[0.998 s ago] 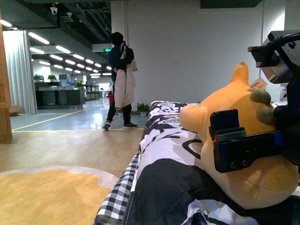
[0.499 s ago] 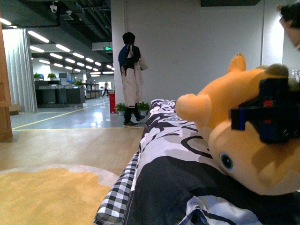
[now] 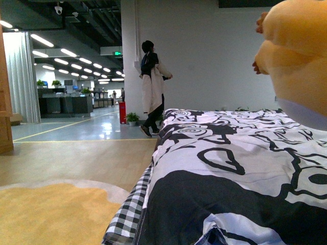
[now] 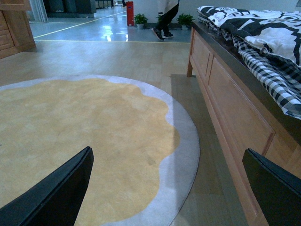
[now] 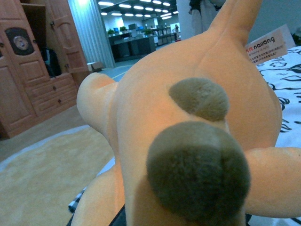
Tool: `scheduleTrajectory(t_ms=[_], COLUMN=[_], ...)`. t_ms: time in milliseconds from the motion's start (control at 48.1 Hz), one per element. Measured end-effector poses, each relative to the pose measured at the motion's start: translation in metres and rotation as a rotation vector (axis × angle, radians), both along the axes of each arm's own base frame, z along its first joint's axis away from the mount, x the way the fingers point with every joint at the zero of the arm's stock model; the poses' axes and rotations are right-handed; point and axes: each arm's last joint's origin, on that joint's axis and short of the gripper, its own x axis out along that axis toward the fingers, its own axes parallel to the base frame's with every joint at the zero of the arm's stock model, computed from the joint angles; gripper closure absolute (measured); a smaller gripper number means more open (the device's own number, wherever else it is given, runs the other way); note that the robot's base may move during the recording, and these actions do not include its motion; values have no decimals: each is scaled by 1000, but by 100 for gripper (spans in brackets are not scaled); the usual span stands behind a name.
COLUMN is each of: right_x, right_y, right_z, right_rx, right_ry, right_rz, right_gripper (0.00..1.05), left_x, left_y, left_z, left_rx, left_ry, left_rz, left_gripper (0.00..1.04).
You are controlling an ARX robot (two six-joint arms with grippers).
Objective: Put away toys
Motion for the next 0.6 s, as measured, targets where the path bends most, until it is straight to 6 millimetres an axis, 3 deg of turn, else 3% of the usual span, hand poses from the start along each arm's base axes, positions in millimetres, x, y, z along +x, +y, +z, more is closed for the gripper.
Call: scheduleTrajectory(t_ms=[145, 229, 416, 603], right_x=[-37, -48, -62, -62], right_y=[-16, -16, -15, -21], right_z=[-19, -30, -64, -105], right_rx=[31, 32, 31, 7], right_ry=[-50, -61, -30, 29], right_rz=[65, 79, 67, -5], right_gripper=[96, 96, 96, 96], left_x=[0, 0, 0, 0], left_y=[0, 0, 0, 0], left_z=[0, 0, 0, 0], left_rx=[0, 0, 0, 0], left_ry=[0, 0, 0, 0], left_rz=[0, 0, 0, 0], left_gripper=[6, 6, 6, 6])
